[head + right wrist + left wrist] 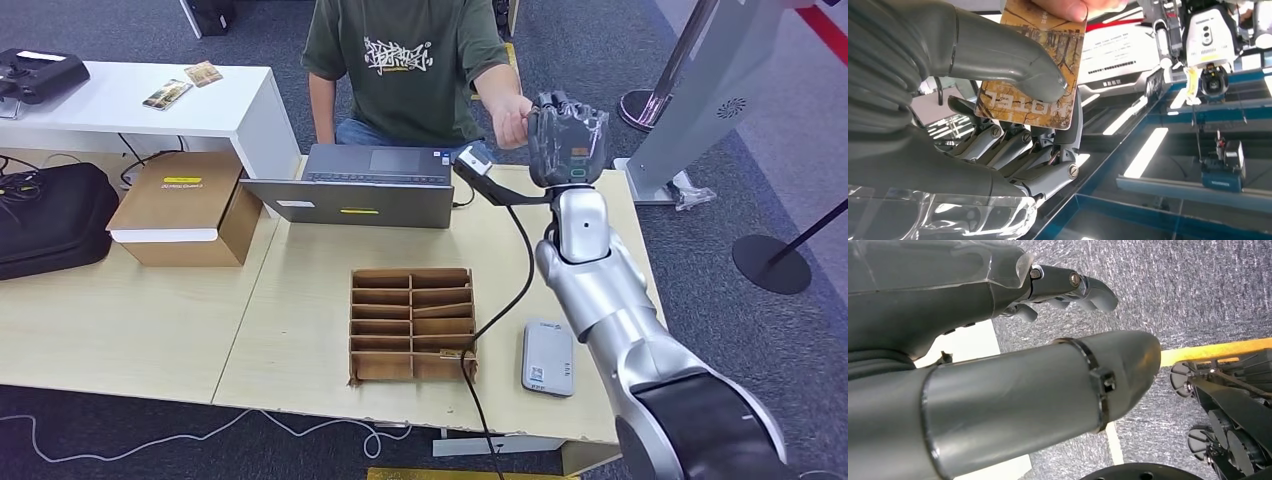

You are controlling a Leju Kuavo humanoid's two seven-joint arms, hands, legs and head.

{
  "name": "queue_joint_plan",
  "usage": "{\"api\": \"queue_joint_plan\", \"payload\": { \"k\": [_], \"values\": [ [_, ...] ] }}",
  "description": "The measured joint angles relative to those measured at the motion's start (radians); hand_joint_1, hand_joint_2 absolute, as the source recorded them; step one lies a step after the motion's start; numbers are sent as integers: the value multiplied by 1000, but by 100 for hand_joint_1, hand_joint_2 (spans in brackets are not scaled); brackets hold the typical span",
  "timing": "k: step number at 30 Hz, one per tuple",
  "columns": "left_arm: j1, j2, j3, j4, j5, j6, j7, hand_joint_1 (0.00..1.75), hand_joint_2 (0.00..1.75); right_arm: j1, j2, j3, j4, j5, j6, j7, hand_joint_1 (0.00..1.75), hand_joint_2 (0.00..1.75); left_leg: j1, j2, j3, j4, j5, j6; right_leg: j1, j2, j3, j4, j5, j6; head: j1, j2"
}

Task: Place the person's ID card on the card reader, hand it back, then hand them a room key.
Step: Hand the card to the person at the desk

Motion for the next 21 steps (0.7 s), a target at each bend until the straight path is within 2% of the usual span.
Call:
{"api": "queue_joint_plan", "payload": {
  "k": [6,19,20,21],
  "values": [
    [-2,2,0,-5,2,-1,8,0,0,-47,12,20,81,0,2,12,175,175,0,0,0,0,0,0,0,0,0,0,0,0,0,0],
    [-5,2,0,-5,5,-1,13,0,0,-86,24,30,151,0,-1,16,175,175,0,0,0,0,0,0,0,0,0,0,0,0,0,0],
    [-5,2,0,-5,5,-1,13,0,0,-87,24,31,154,0,-1,16,166,175,0,0,0,0,0,0,0,0,0,0,0,0,0,0],
    [-6,2,0,-5,4,-1,14,0,0,-88,24,32,157,0,-1,15,127,175,0,0,0,0,0,0,0,0,0,0,0,0,0,0]
  ]
}}
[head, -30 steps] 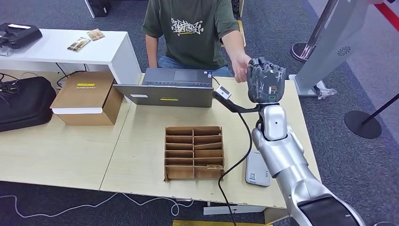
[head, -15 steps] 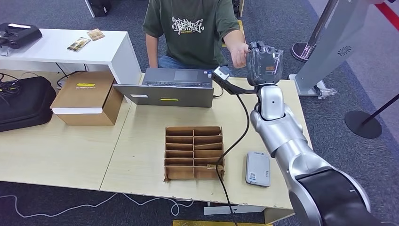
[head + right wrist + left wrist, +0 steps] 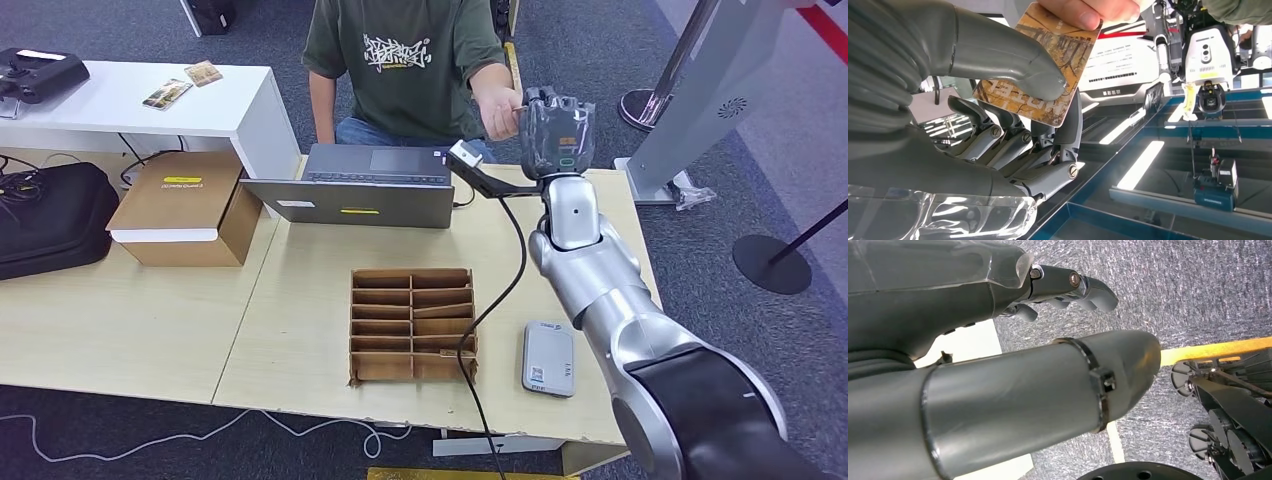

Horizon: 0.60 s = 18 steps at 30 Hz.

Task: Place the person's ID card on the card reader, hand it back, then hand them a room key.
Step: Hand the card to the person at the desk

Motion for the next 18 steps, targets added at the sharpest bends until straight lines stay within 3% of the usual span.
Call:
{"api": "queue_joint_plan", "payload": {
  "k": [2,3,18],
  "values": [
    [-1,0,0,0,-1,0,1,0,0,-1,0,1,6,0,0,-2,39,175,0,0,0,0,0,0,0,0,0,0,0,0,0,0],
    [-1,0,0,0,-1,0,2,0,0,-2,0,1,8,0,0,-2,4,175,0,0,0,0,0,0,0,0,0,0,0,0,0,0],
    [-3,1,0,0,-8,0,2,0,0,-4,0,0,24,0,0,2,0,175,0,0,0,0,0,0,0,0,0,0,0,0,0,0]
  ]
}}
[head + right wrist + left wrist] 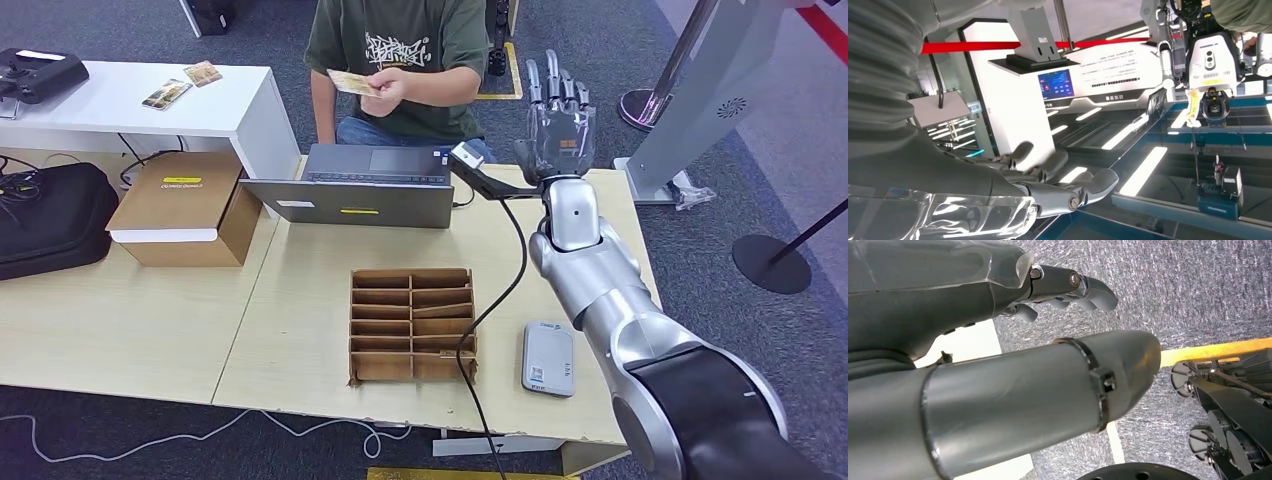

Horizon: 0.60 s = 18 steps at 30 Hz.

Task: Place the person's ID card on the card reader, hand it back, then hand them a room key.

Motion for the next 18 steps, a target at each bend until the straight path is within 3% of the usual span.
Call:
{"api": "queue_joint_plan", "payload": {
  "k": [18],
  "values": [
    [-1,2,0,0,-11,1,0,0,0,2,-2,0,-1,0,0,5,0,175,0,0,0,0,0,0,0,0,0,0,0,0,0,0]
  ]
}}
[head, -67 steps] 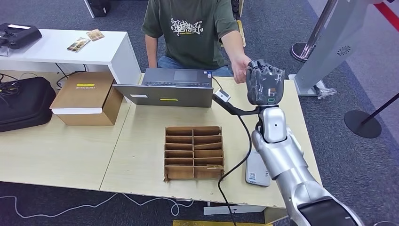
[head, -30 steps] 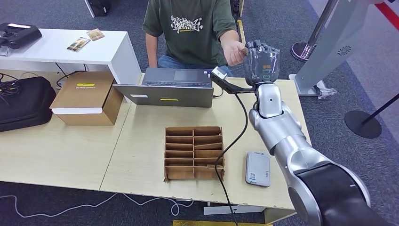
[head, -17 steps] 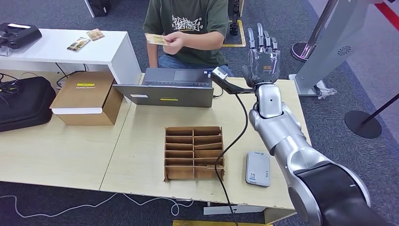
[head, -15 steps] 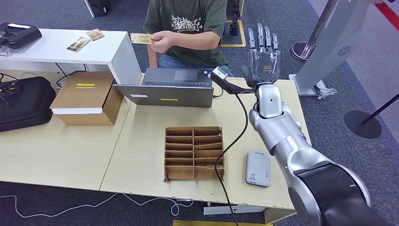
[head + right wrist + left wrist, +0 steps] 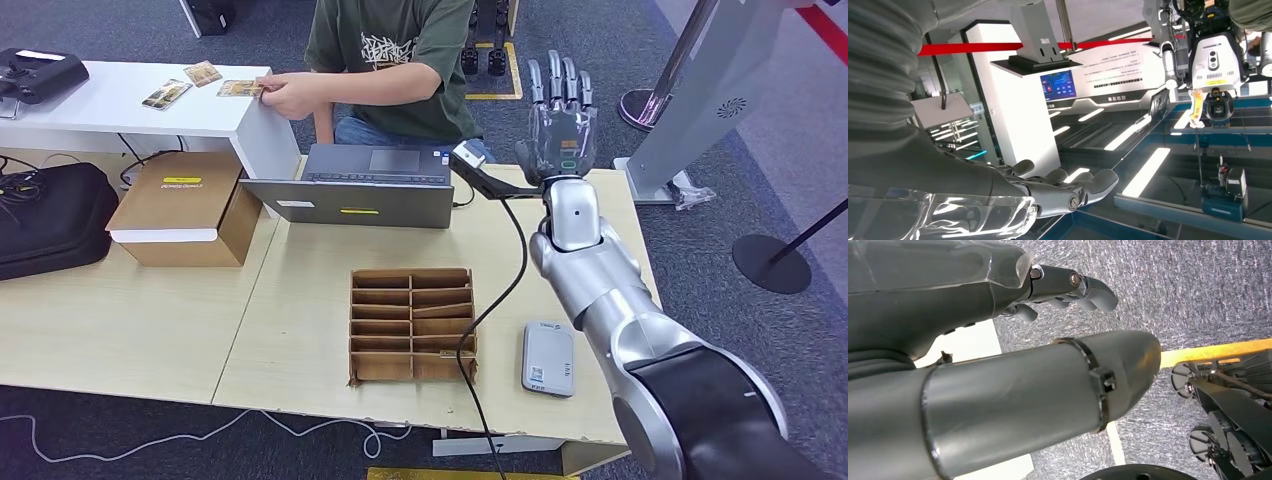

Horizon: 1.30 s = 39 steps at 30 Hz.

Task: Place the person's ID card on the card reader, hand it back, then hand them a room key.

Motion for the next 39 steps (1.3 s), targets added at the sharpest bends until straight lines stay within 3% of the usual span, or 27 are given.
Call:
{"api": "queue_joint_plan", "payload": {
  "k": [11,23,28,39],
  "values": [
    [3,0,0,0,32,0,0,0,0,89,-30,-10,-111,-31,0,-48,0,175,0,0,0,0,0,0,0,0,0,0,0,0,0,0],
    [8,-9,0,0,60,2,-1,0,0,280,-51,-93,-334,-76,3,-97,0,175,0,0,0,0,0,0,0,0,0,0,0,0,0,0],
    [9,-13,0,0,62,3,-3,0,0,398,-60,-142,-461,-93,11,-108,0,175,0,-1,0,0,0,0,0,-1,0,-1,-1,0,0,0],
    [18,-21,0,0,72,7,-9,0,0,764,-66,-240,-875,-28,50,-100,0,175,0,-3,-1,0,-2,1,0,-3,0,-1,-3,2,0,0]
  ]
}}
